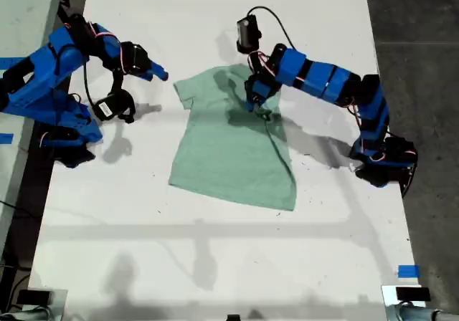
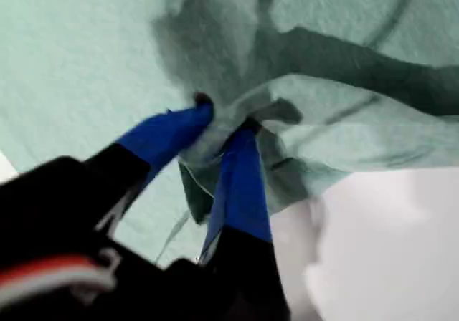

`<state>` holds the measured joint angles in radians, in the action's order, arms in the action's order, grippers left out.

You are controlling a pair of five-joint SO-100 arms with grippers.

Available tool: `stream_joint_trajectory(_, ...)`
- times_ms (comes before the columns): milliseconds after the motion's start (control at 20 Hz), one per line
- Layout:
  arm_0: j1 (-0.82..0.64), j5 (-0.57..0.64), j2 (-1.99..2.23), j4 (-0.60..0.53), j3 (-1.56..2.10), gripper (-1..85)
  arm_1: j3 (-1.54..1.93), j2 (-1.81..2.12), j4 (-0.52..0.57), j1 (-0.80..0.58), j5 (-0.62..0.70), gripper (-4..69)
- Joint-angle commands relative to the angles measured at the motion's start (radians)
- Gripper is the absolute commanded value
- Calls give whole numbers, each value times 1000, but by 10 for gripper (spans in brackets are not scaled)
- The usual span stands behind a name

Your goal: Fold tshirt

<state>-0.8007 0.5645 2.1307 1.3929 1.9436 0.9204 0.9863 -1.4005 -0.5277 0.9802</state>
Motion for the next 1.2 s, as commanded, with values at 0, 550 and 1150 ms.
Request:
stream_joint_trajectory(0, 11, -21, 6, -31, 5, 192, -94, 51, -29, 29, -5, 426)
stream_joint_trajectory(550, -44, 38, -46, -23, -71, 208, 477, 799, -207, 69, -81, 258)
stream_joint_trajectory(1150, -135, 135, -787, -63, -428, 262, 752, 1140, -167, 129, -160, 197)
